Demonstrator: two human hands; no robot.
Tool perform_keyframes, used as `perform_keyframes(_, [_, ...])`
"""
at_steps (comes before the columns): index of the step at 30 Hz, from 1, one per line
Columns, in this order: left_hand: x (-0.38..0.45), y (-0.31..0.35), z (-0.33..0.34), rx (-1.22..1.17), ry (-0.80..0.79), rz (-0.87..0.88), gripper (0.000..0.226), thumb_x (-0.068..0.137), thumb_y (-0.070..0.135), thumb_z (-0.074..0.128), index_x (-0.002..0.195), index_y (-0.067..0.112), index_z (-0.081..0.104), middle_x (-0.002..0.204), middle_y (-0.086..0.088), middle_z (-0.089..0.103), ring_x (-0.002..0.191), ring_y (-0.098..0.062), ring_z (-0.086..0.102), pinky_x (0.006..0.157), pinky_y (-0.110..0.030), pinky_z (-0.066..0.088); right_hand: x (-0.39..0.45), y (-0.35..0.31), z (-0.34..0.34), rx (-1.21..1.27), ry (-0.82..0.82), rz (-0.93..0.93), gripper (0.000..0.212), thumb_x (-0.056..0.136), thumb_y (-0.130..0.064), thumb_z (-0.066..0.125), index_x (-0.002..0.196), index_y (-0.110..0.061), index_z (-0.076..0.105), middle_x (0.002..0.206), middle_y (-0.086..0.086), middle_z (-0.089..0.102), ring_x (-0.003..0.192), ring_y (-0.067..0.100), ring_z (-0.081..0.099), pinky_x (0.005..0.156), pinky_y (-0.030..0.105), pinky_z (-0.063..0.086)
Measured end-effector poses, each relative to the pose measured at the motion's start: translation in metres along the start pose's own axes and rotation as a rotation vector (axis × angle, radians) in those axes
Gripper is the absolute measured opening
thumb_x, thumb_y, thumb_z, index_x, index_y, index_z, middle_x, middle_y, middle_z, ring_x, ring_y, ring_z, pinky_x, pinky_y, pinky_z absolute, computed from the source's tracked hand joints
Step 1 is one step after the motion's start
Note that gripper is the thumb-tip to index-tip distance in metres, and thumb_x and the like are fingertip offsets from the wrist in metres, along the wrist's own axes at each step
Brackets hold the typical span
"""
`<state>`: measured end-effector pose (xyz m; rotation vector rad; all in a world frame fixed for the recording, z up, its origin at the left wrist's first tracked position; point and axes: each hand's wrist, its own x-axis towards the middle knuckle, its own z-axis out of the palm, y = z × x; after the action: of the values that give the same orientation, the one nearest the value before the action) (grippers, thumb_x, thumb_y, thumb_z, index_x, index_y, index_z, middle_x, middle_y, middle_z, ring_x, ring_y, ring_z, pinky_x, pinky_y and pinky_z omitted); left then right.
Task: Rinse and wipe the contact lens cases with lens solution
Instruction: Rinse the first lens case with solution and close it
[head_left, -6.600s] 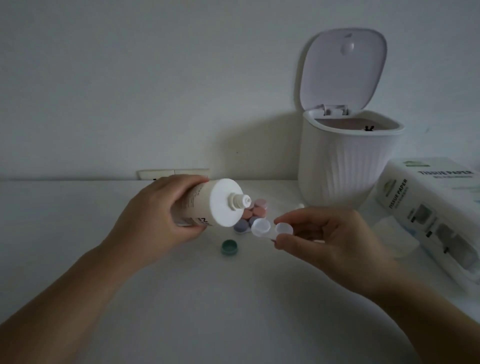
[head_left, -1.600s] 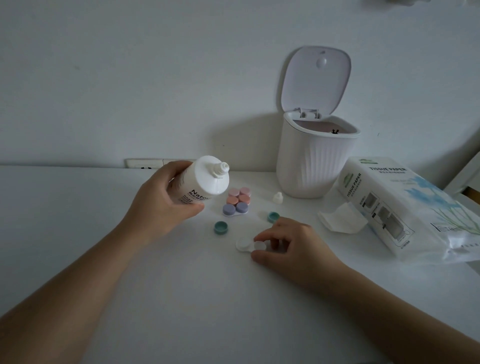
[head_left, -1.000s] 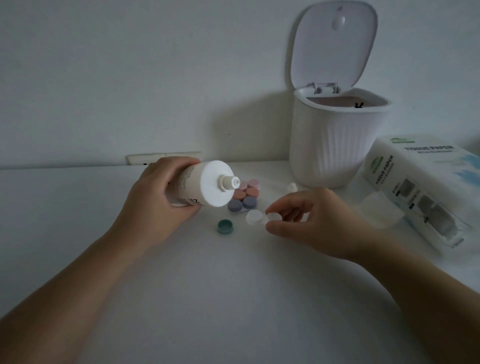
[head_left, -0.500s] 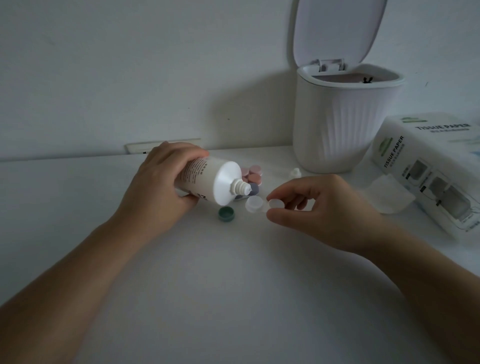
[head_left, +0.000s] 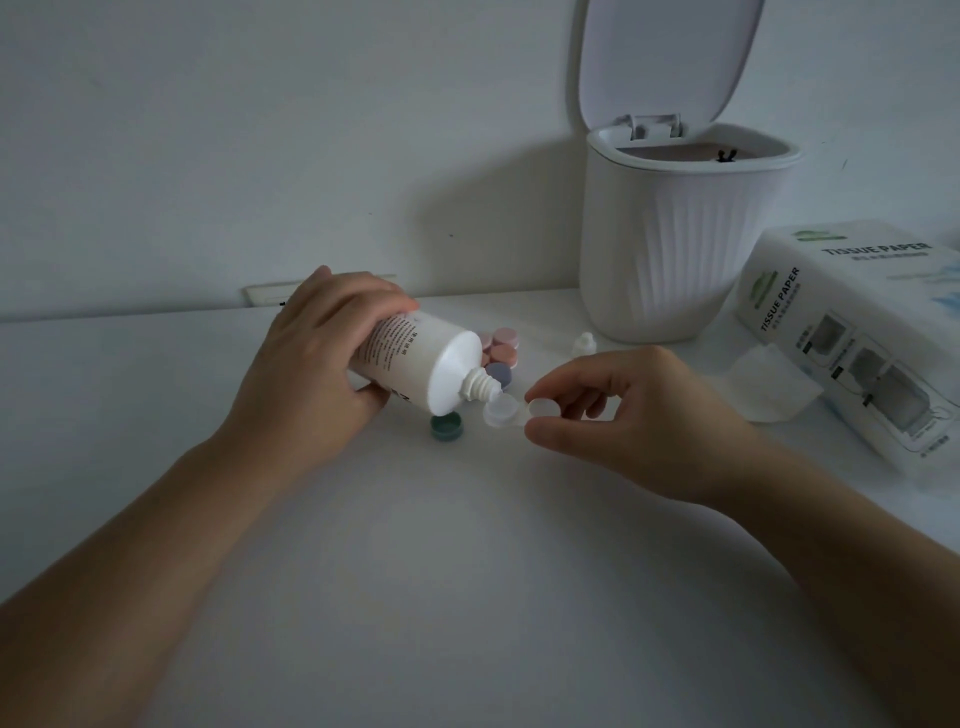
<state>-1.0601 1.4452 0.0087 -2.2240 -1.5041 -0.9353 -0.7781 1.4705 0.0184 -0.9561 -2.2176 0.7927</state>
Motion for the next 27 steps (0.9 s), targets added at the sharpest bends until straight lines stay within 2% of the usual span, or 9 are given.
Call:
perform_keyframes(4, [0.0000, 0.0000, -0.0002, 0.027, 0.016, 0.017, 0.070, 0.060, -0.007, 0.086, 0.124, 0.007, 0.062, 0.125, -0.011, 0.062, 0.125, -0.029, 0.054, 0.122, -0.045, 0.025, -0.0005, -0.0004, 0.0003, 0.019, -0.006, -0.011, 0.009, 0.079, -0.031, 0.080, 0.085, -0.036, 0.076, 0.078, -0.013, 0.072, 0.069, 0.005, 0.063, 0.065, 0.008, 0.047])
perform_keyframes(8, [0.0005, 0.0000, 0.0001, 0.041, 0.023, 0.037, 0.068, 0.060, -0.006, 0.087, 0.123, 0.006, 0.062, 0.125, -0.011, 0.062, 0.125, -0.029, 0.055, 0.122, -0.048, 0.026, -0.0007, -0.0013, 0.0005, 0.000, -0.013, -0.020, 0.011, 0.078, -0.037, 0.079, 0.081, -0.045, 0.071, 0.080, -0.018, 0.071, 0.070, 0.003, 0.064, 0.065, 0.008, 0.047])
perform_keyframes(16, [0.0014, 0.0005, 0.0002, 0.056, 0.050, 0.054, 0.068, 0.060, -0.005, 0.087, 0.121, 0.009, 0.062, 0.125, -0.010, 0.062, 0.124, -0.032, 0.056, 0.121, -0.045, 0.026, 0.0002, 0.0005, 0.0013, -0.009, -0.010, -0.017, 0.007, 0.078, -0.038, 0.078, 0.084, -0.039, 0.075, 0.078, -0.019, 0.070, 0.070, 0.003, 0.064, 0.063, 0.007, 0.046])
perform_keyframes(27, [0.0013, 0.0010, 0.0001, 0.060, 0.052, 0.047, 0.065, 0.061, -0.006, 0.085, 0.122, 0.006, 0.064, 0.125, -0.013, 0.063, 0.124, -0.034, 0.056, 0.120, -0.049, 0.028, 0.0001, -0.0008, 0.0010, 0.006, -0.012, -0.012, 0.009, 0.078, -0.038, 0.079, 0.082, -0.043, 0.071, 0.079, -0.018, 0.071, 0.069, 0.001, 0.063, 0.064, 0.008, 0.047])
